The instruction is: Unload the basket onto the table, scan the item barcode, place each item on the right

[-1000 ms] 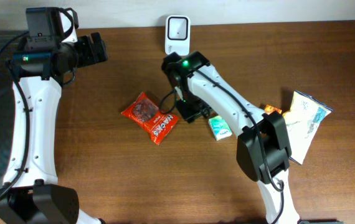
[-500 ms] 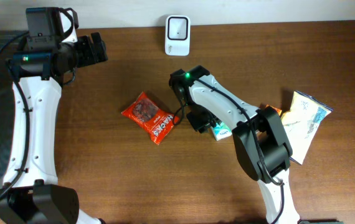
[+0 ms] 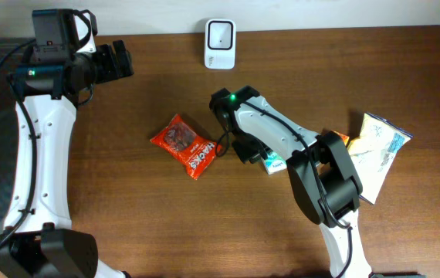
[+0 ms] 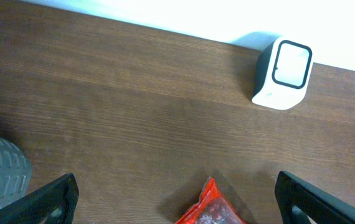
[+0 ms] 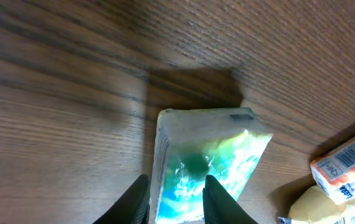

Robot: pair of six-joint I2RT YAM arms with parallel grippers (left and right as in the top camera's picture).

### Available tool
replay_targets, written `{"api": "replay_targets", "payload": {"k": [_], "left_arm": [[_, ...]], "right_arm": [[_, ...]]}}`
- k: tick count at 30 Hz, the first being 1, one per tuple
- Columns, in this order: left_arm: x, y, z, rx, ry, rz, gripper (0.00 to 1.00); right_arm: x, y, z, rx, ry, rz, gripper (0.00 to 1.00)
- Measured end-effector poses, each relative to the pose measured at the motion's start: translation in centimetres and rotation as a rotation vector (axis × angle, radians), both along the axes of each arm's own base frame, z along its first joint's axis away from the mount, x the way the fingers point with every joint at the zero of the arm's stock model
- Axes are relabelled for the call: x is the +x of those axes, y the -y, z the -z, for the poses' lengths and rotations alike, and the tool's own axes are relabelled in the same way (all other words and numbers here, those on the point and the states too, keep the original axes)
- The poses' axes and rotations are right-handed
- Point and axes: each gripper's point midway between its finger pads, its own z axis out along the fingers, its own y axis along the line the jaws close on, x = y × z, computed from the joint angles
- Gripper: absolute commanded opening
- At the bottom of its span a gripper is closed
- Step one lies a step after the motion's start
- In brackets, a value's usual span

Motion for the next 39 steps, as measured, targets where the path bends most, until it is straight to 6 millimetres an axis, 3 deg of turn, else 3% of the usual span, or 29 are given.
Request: {"api": "replay_targets", "payload": {"k": [3, 6, 16, 20, 25, 28, 31, 33, 37, 39], "left_arm": [[0.0, 0.0, 0.0, 0.0, 0.0, 0.0, 0.99], [0.0, 0.0, 0.0, 0.0, 0.0, 0.0, 0.99], [0.0, 0.0, 0.0, 0.0, 0.0, 0.0, 0.99], [0.0, 0.0, 0.0, 0.0, 0.0, 0.0, 0.99], [0.0, 0.0, 0.0, 0.0, 0.0, 0.0, 0.99], [0.0, 0.0, 0.0, 0.0, 0.0, 0.0, 0.99], [0.0, 0.0, 0.0, 0.0, 0.0, 0.0, 0.99], [0.0, 0.0, 0.0, 0.0, 0.0, 0.0, 0.99], [0.0, 0.0, 0.0, 0.0, 0.0, 0.0, 0.99], [0.0, 0.0, 0.0, 0.0, 0.0, 0.0, 0.99]], "right_arm": [[-0.5, 0.5, 0.7, -0.016, -0.013, -0.002, 0.22], [-0.7, 0.7, 0.8, -0.025, -0.02, -0.005, 0.05], [-1.0, 1.0, 0.4, -0.042, -0.028, 0.002, 0.04], [-0.7, -2.0, -1.2, 0.145, -0.053, 0.002, 0.04], [0.3, -6.9, -7.6, 0.638, -0.066, 0.038, 0.04], [0.5, -9.4, -9.7, 0.929, -0.117, 0.041, 0.04], [-0.9, -11.6, -8.9, 1.137, -0.208, 0.046, 0.04], [-2.2, -12.1, -7.2, 1.216, -0.265, 0.081, 0.04], [-4.6, -10.5, -3.7, 1.199, -0.354, 0.22, 0.04], [-4.5, -8.9, -2.8, 1.161, -0.354, 0.29, 0.11]]}}
